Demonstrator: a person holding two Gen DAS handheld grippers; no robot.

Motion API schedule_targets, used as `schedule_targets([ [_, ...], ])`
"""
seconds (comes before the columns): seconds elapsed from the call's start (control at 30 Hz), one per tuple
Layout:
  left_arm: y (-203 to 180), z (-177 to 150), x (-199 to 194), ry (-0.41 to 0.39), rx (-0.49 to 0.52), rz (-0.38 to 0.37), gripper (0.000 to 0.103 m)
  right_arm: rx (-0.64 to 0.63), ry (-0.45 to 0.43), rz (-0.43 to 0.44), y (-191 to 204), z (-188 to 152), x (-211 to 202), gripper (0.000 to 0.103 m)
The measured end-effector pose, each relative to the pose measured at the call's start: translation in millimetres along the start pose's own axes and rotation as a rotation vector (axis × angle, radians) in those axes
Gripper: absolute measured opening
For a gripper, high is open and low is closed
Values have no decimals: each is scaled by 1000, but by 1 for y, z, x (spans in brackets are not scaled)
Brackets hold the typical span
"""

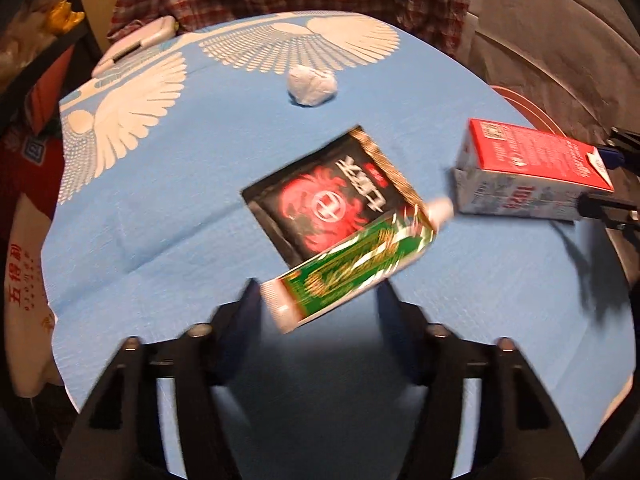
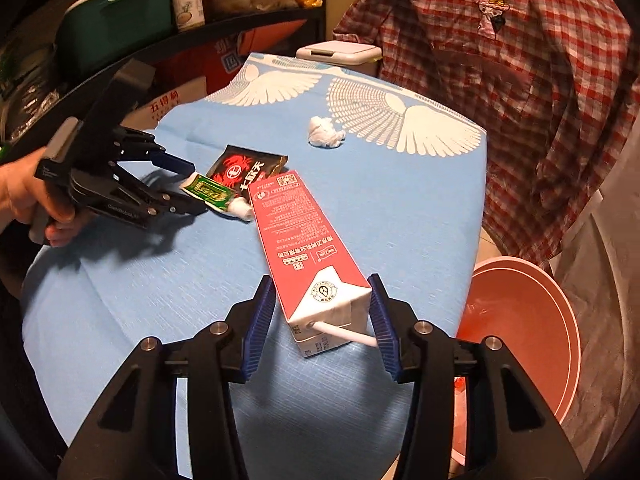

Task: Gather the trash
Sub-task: 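Close the right tool on the milk carton's straw while the left tool grasps the green toothpaste tube, then carry the toothpaste tube with the left tool while the right tool carries the milk carton to the bucket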

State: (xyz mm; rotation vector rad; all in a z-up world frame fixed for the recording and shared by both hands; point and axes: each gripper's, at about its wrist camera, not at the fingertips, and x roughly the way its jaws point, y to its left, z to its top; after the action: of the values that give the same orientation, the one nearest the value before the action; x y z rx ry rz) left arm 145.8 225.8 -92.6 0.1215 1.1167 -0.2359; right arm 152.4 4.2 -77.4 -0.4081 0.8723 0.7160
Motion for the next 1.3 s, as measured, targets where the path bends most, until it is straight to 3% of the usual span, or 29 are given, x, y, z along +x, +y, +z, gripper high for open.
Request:
schedule_targets([
  [0.03,-1,0,-1,11,1,-10,34,1,5,3,1,0,1,48],
  [0.1,-4,-1,-4,39,6,-31,26,-1,10,7,2,0,3,48],
  [0.2,-9,-4,-12,47,37,-60,26,-4,9,5,2,1,3,48],
  [0.27,-12,-4,-15,23,50,-39,35,2,4,-2,2,2,3,48],
  [0.33,-14,-1,-15,-10,50,-3,56,19,-9,-14,0,2,1,49],
  [0.53,-22,14,-6,-49,59,15,62,30,-3,-22,2,4,5,50],
  [0.6,-22,18,-3,-61,45,17,69,28,1,-20,3,4,7,52],
  [0.83,-29,23,11,-35,51,-6,69,34,16,-17,2,5,15,53],
  [1.03,-17,20,6,10,5,-36,37,24,18,-8,4,7,16,49],
  [1.2,-8,11,2,73,-34,-86,31,14,23,-4,9,8,14,47],
  [1.3,-12,10,0,76,-25,-77,31,10,22,-2,11,8,13,47],
])
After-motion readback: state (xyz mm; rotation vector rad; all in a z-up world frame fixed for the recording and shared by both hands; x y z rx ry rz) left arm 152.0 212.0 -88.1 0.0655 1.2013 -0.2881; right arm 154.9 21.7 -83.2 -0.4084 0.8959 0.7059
